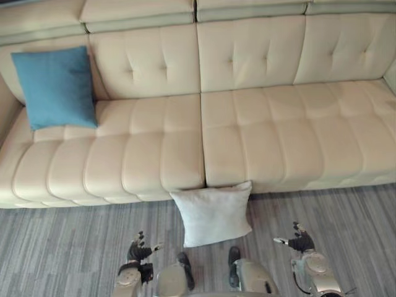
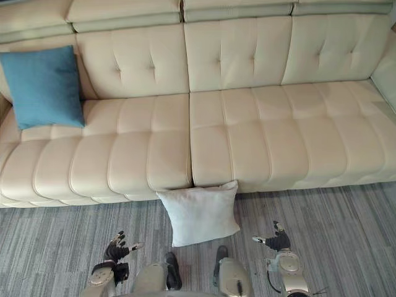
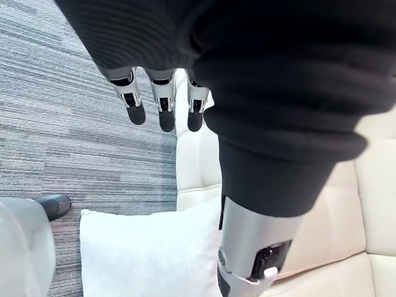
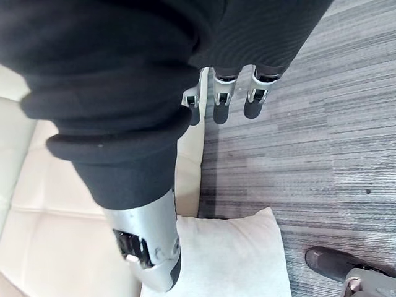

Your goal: Pick up cushions and gather them together orderly.

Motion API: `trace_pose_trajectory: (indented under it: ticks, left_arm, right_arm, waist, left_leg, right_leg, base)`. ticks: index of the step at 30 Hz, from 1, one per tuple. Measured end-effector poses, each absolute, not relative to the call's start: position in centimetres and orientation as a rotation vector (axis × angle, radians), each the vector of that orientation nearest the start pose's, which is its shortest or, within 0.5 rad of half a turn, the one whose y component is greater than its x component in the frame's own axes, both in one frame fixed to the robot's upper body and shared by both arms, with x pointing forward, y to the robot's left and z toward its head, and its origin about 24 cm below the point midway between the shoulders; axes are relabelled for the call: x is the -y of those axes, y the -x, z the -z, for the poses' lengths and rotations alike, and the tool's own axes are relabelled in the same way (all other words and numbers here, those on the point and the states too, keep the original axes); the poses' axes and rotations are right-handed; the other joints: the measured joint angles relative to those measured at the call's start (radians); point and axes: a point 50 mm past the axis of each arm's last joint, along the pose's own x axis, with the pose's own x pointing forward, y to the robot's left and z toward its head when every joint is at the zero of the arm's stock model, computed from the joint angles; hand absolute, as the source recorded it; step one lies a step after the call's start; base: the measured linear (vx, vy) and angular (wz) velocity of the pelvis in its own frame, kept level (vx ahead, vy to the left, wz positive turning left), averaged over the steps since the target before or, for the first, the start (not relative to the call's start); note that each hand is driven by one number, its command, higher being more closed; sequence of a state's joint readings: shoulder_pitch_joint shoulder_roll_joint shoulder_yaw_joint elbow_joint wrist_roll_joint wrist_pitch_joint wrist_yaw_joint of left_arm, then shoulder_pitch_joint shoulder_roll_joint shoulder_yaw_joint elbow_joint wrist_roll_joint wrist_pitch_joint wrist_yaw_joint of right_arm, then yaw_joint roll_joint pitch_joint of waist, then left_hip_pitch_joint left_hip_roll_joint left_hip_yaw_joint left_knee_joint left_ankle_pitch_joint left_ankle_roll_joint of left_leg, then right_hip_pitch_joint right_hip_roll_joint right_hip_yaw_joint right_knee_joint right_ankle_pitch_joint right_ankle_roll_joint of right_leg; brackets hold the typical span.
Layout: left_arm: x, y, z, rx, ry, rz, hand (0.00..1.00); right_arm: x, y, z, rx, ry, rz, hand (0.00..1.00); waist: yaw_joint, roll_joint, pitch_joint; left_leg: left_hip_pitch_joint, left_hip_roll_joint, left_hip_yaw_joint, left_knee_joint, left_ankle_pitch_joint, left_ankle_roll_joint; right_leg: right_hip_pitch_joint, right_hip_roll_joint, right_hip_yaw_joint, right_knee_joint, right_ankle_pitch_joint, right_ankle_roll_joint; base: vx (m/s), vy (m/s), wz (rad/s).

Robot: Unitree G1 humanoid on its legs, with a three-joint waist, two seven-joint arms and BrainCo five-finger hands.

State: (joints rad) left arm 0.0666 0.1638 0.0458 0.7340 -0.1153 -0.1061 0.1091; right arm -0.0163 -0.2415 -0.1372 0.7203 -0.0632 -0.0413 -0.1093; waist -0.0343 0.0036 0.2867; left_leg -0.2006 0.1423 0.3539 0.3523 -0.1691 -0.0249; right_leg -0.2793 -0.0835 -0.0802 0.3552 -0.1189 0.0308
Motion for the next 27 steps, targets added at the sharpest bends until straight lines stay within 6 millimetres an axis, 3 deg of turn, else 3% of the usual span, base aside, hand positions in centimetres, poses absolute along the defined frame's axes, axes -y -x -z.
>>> trace_pose_trajectory:
  ticks: [4,6,9,12,14,16,18,24,26,27]
  left_arm:
    - [-23.5,-20.9,8.0,-0.53,-0.12,-0.27,0.0]
    - [-24.0,-23.5,5.8,-0.426,-0.121,-0.302,0.0]
    - [-23.8,-26.1,3.7,-0.339,-0.099,-0.323,0.0]
    - [-23.7,-30.0,-0.3,-0.194,-0.05,-0.356,0.0]
    - [-23.4,-32.8,-4.0,-0.076,0.002,-0.365,0.0]
    - [-23.3,-34.3,-6.4,-0.003,0.015,-0.364,0.0]
    - [-23.3,-36.1,-10.3,0.107,0.048,-0.367,0.0]
    - [-21.2,-38.4,-16.9,0.288,0.069,-0.318,0.0]
    - [-19.7,-38.9,-18.5,0.325,0.065,-0.283,0.0]
    - [-18.6,-39.2,-19.5,0.35,0.065,-0.254,1.0]
  right_arm:
    - [25.7,-23.7,5.4,-0.472,0.283,0.303,0.0]
    - [25.3,-25.2,3.3,-0.361,0.299,0.303,0.0]
    - [24.9,-27.1,1.5,-0.288,0.291,0.318,0.0]
    - [24.3,-30.5,-2.2,-0.154,0.252,0.346,0.0]
    - [23.8,-33.0,-5.6,-0.044,0.219,0.368,0.0]
    - [23.4,-34.4,-8.1,0.03,0.186,0.371,0.0]
    - [22.6,-36.5,-12.3,0.146,0.131,0.376,0.0]
    - [19.6,-39.0,-22.7,0.429,0.086,0.324,0.0]
    - [18.3,-39.1,-24.6,0.484,0.085,0.304,0.0]
    - [17.6,-39.2,-25.4,0.503,0.069,0.306,0.0]
  waist:
    - [-0.001,0.002,0.086]
    - [0.001,0.006,0.113]
    - [0.021,-0.002,0.16]
    - [0.026,0.004,0.181]
    - [0.035,0.003,0.235]
    - [0.04,0.004,0.248]
    - [0.047,0.004,0.257]
    - [0.05,0.004,0.26]
    - [0.049,0.004,0.26]
    - [0.049,0.004,0.26]
  left_leg:
    - [-0.147,0.028,-0.007,0.174,-0.042,0.02]
    - [-0.269,0.052,-0.028,0.287,-0.117,0.032]
    - [-0.39,0.071,-0.039,0.399,-0.173,0.034]
    - [-0.669,0.104,-0.078,0.566,-0.193,0.056]
    - [-0.792,0.128,-0.087,0.646,-0.195,0.064]
    - [-0.886,0.143,-0.092,0.696,-0.197,0.068]
    - [-1.029,0.16,-0.106,0.763,-0.198,0.069]
    - [-1.25,0.187,-0.125,0.856,-0.196,0.074]
    - [-1.28,0.189,-0.127,0.867,-0.194,0.078]
    - [-1.293,0.19,-0.128,0.871,-0.193,0.078]
  right_leg:
    - [-0.128,-0.016,0.001,0.118,-0.017,0.009]
    - [-0.245,-0.022,-0.005,0.239,-0.075,0.008]
    - [-0.373,-0.027,-0.005,0.348,-0.113,0.004]
    - [-0.628,-0.03,-0.012,0.496,-0.134,-0.007]
    - [-0.744,-0.029,-0.017,0.568,-0.139,-0.014]
    - [-0.836,-0.029,-0.018,0.617,-0.143,-0.02]
    - [-0.975,-0.029,-0.023,0.684,-0.147,-0.027]
    - [-1.197,-0.034,-0.029,0.785,-0.148,-0.029]
    - [-1.227,-0.035,-0.029,0.798,-0.148,-0.029]
    - [-1.241,-0.035,-0.03,0.803,-0.148,-0.029]
  base:
    - [-0.07,0.09,-0.07]
    - [-0.16,0.064,0.14]
    - [-0.16,0.008,0.03]
    - [-0.17,-0.017,0.07]
    - [-0.11,-0.035,0.0]
    - [-0.09,-0.046,-0.04]
    - [-0.11,-0.069,-0.02]
    - [-0.11,-0.057,-0.01]
    - [-0.08,-0.012,-0.01]
    - [-0.06,-0.004,0.0]
